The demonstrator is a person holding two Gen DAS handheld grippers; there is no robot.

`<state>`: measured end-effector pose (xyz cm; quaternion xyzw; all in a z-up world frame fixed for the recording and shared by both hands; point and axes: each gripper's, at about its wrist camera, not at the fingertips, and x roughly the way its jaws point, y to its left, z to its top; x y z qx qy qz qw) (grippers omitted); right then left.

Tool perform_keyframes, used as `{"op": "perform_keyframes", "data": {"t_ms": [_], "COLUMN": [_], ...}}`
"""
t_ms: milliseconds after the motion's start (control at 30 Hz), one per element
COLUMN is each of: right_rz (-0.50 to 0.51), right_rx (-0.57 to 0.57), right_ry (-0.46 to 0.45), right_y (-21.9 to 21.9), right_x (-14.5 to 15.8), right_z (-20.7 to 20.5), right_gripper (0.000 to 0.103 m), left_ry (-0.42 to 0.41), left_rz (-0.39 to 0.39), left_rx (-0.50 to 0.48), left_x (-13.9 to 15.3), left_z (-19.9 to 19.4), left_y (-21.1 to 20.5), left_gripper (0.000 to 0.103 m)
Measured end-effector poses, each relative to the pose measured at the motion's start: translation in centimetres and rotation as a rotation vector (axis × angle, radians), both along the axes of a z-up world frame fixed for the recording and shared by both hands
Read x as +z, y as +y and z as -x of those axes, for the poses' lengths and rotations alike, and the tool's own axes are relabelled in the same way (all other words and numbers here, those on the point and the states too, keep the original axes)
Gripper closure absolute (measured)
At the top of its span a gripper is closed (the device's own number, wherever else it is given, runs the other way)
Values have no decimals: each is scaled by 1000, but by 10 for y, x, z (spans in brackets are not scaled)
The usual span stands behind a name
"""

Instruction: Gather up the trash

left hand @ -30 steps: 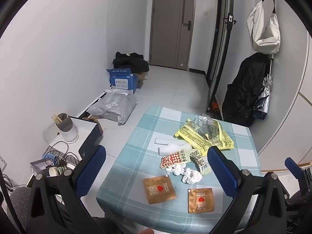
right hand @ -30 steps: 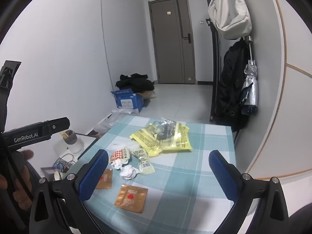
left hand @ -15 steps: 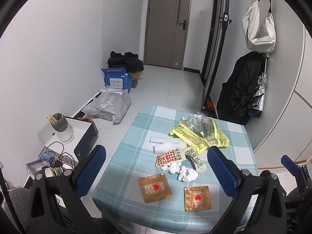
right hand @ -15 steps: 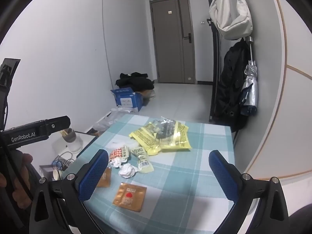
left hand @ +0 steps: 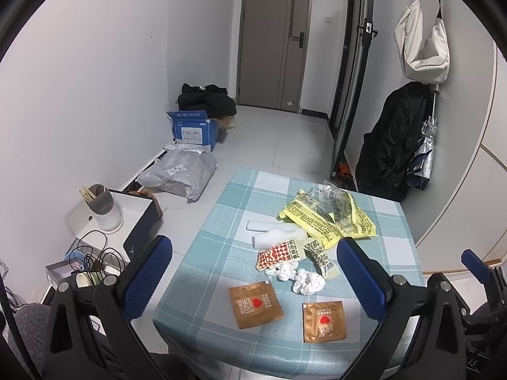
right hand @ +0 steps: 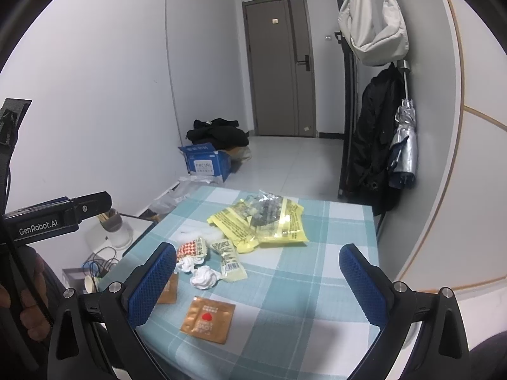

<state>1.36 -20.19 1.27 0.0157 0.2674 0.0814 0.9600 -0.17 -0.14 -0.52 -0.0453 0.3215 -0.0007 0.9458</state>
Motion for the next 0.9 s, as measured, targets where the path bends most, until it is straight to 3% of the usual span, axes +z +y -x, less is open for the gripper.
{"op": "perform_keyframes", "data": {"t_ms": [900], "right_rz": [-25], "right_rx": [-16], "right_ry": [7], "right_y": [-3], "right_x": [-3], "right_z": [-1], "right_gripper": [0], "left_ry": [8], "left_rz": [8], "left_rx": [-6], "left_x": [0], "left_z": [0], "left_y": [-2], "left_gripper": [1]}}
